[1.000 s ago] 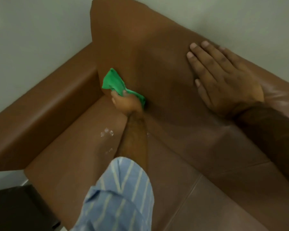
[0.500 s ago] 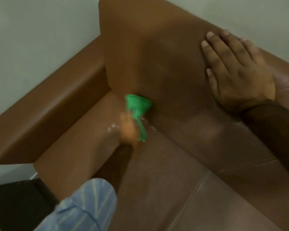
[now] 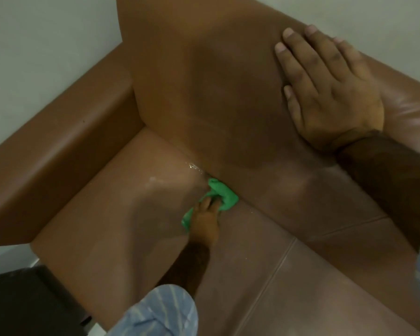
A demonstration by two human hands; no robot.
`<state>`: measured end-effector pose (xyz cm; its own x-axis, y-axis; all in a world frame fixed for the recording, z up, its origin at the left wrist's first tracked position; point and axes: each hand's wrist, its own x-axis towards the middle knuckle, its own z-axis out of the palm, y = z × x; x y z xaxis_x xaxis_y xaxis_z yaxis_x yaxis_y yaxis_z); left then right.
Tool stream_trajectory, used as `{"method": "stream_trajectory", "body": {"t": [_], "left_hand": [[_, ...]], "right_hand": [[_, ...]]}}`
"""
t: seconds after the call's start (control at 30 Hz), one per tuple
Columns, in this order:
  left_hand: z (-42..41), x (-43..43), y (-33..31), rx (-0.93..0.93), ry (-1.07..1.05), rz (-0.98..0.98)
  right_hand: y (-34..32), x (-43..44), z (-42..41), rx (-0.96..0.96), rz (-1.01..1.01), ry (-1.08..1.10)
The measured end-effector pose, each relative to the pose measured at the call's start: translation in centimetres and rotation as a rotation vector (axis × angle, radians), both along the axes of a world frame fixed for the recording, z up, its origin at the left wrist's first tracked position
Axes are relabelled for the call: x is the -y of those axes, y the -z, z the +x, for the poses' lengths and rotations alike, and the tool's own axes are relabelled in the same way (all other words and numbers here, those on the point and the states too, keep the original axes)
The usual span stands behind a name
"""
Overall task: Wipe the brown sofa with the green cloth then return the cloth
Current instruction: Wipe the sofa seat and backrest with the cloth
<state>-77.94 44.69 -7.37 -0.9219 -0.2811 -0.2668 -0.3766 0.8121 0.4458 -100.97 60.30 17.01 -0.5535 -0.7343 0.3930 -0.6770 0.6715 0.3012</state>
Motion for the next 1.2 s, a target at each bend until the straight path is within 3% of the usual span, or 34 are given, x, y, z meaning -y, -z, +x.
{"method": "stream_trajectory", "body": {"t": [0.1,0.13,0.2,0.3,0.33,0.4,0.53,0.67,0.8,0.87,0.9,1.0,1.1,1.13,1.2], "left_hand": [[2.3,4.7,-0.2,-0.12,0.47,-0.026],[2.6,7.2,0.1,-0.137,0.506,-0.067],[2.2,12.0,0.6,-0.075,0.252,-0.153],[-1.7,15.4,1.0,-0.018,-0.467,-0.161],[-3.5,14.8,0.6,0.004,-0.616,-0.158],[-6.5,11.3,0.0,0.034,-0.693,-0.161],[-6.5,-0.9,0.6,0.139,-0.396,-0.029],[-0.2,-8.2,0.1,0.044,0.06,0.107],[-1.0,-3.5,-0.8,-0.085,0.837,0.009],[-3.6,1.0,-1.1,-0.153,1.079,-0.148],[-4.6,3.2,-1.3,-0.145,1.034,-0.201],[-5.3,6.7,-1.2,-0.15,0.594,-0.286],[-3.1,1.6,-1.2,0.04,0.178,-0.276],[-2.0,-1.3,-1.1,0.063,0.135,-0.244],[0.3,-5.7,-0.9,0.116,0.324,-0.093]], "right_hand": [[-0.2,0.0,0.0,-0.002,-0.011,-0.004],[-0.2,0.1,0.0,0.0,-0.012,-0.004],[-0.2,0.0,0.1,0.003,-0.004,0.001],[0.0,-0.1,0.2,-0.003,0.0,0.004],[0.0,0.0,0.2,-0.004,0.001,0.004],[0.0,0.1,0.2,-0.007,-0.001,0.014],[0.0,0.2,0.3,-0.005,-0.008,0.026],[-0.2,0.3,0.7,-0.009,-0.012,0.037],[-0.2,0.3,0.9,0.015,-0.002,0.041],[-0.5,0.2,0.9,0.027,0.012,0.046],[-0.5,0.2,0.9,0.03,0.014,0.045],[-0.6,0.4,0.9,0.028,0.001,0.048],[-0.3,0.1,1.0,0.012,0.003,0.045],[-0.2,0.1,1.0,0.005,0.006,0.045],[-0.3,0.2,0.9,0.0,0.002,0.043]]}}
